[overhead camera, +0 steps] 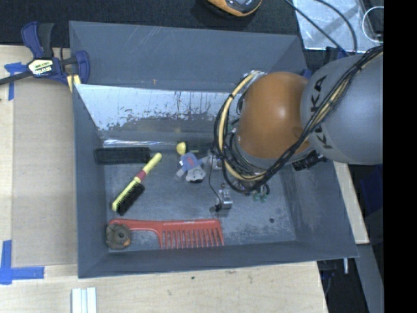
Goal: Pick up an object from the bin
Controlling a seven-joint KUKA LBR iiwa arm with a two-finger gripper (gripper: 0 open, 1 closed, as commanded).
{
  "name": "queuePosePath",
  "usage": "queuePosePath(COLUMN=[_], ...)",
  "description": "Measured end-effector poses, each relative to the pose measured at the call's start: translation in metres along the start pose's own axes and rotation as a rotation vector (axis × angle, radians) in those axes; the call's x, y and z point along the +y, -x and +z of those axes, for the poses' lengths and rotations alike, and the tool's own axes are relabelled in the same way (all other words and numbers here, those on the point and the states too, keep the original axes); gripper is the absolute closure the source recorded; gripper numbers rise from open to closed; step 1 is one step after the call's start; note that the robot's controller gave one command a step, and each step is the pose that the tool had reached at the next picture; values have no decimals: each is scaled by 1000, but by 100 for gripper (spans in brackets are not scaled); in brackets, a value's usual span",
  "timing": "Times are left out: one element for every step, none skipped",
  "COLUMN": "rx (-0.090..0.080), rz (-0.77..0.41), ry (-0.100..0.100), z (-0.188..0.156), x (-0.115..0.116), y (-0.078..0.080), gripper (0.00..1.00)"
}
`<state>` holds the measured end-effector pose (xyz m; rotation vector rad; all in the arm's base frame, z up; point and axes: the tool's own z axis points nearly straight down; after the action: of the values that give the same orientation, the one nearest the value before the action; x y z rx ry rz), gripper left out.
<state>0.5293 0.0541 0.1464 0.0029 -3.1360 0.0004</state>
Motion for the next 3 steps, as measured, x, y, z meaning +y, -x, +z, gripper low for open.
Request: queuePosePath(rx=[-8, -10, -13], rz=[2, 22, 27], ry=[1, 1, 1], z=[-4, 72, -13], x=[0, 25, 24], y=[2, 96, 91], gripper=[0, 0, 0])
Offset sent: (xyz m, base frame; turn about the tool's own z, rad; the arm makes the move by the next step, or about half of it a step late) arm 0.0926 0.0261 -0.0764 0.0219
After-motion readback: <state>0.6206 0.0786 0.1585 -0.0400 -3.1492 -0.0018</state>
